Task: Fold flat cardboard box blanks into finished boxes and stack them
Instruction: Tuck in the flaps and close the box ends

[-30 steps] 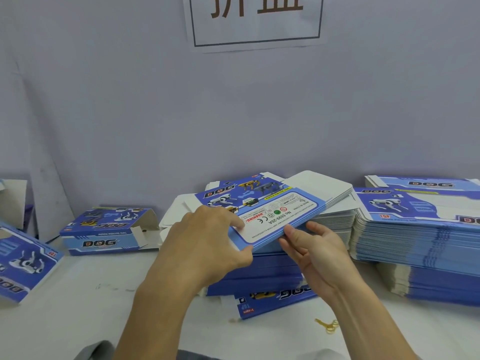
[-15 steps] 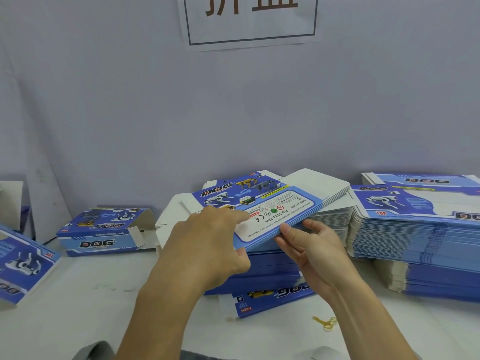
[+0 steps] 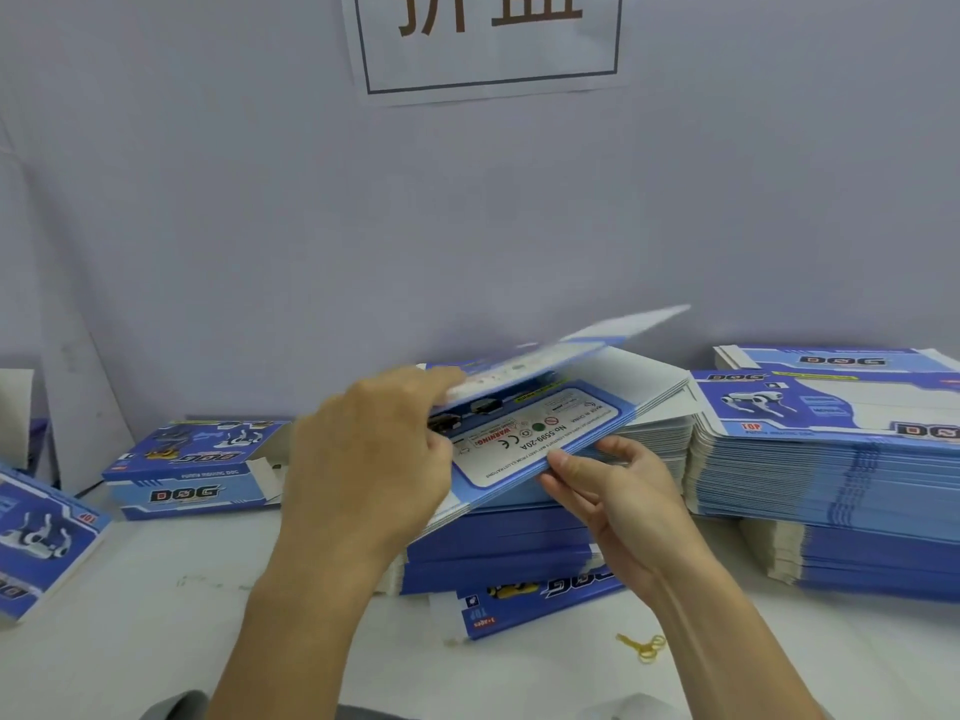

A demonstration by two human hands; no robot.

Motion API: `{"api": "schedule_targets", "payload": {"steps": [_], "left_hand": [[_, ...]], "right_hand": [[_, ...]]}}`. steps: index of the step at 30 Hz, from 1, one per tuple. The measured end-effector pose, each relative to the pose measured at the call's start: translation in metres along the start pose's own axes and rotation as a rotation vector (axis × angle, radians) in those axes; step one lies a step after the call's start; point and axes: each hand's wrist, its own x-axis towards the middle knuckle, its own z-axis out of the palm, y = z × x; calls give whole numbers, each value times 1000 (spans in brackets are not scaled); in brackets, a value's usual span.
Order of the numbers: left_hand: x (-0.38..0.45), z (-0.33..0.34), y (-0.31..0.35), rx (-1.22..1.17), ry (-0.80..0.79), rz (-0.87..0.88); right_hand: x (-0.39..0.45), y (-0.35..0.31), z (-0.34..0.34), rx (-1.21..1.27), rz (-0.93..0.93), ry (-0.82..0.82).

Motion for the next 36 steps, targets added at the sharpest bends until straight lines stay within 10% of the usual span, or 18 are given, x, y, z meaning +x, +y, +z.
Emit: {"api": "schedule_targets", "payload": {"steps": [5, 10, 14, 19, 26, 36], "left_hand": [[-1, 9, -8, 18, 68, -93], [7, -6, -19, -200, 560, -77], [6, -12, 3, -497, 692, -100], [5, 1, 24, -1051, 566, -254], [4, 6, 22, -1298, 367, -324], [3, 20, -7, -1390, -74, -390]], "right_hand": [[-3, -2, 3, -19, 2, 9], [-8, -6, 9, -129, 1, 43], [-17, -26, 11, -604, -14, 54], [-28, -33, 18, -768, 58, -135], [-14, 36, 26, -985, -437, 110], [-23, -62, -17, 128, -280, -286]]}}
